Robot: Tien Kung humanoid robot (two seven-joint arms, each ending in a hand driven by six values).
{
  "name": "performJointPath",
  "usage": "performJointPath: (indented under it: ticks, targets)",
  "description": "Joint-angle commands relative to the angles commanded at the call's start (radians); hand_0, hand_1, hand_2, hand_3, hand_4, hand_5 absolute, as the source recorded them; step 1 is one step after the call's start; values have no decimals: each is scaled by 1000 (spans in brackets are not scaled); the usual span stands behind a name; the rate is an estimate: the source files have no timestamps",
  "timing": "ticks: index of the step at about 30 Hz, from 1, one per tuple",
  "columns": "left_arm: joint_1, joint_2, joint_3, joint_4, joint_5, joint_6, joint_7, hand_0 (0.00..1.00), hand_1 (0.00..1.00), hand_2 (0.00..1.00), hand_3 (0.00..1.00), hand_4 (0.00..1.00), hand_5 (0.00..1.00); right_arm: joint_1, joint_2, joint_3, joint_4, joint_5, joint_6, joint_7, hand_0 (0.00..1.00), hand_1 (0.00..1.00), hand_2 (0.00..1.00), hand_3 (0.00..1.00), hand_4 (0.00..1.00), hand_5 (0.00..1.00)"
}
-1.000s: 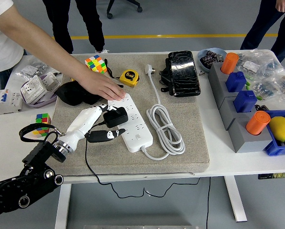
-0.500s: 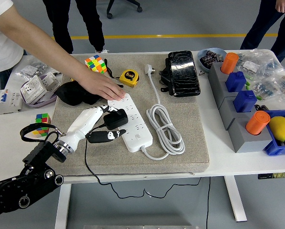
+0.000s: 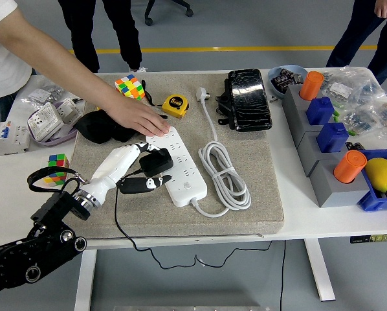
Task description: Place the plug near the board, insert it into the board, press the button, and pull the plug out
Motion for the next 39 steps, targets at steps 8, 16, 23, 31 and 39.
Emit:
performJointPath:
  ticks: [8, 16, 23, 31, 39]
  targets:
    - [6, 2, -17, -17, 7, 1, 7, 694, 727, 720, 662, 886, 550, 0, 0, -1, -1, 1, 0, 0, 567, 644, 620, 539, 917, 469]
    - [27, 11, -68, -70, -7, 1, 16, 688, 728, 721, 670, 890, 546, 1, 0, -4, -1, 1, 0, 0, 568, 644, 619, 539, 916, 469]
    - [45, 18, -109, -124, -21, -12, 47, 657, 708, 717, 673, 893, 546, -1, -2, -4, 0, 0, 0, 0, 568, 643, 619, 538, 916, 469]
    - [68, 16, -145, -177, -89, -30, 84, 477, 638, 668, 683, 903, 552, 1, -3, -6, 0, 0, 0, 0, 567, 643, 618, 539, 916, 468]
    - [79, 15, -166, -249, -142, -52, 132, 364, 543, 592, 688, 912, 553, -3, -3, -4, 0, 0, -1, 0, 567, 644, 618, 538, 916, 469]
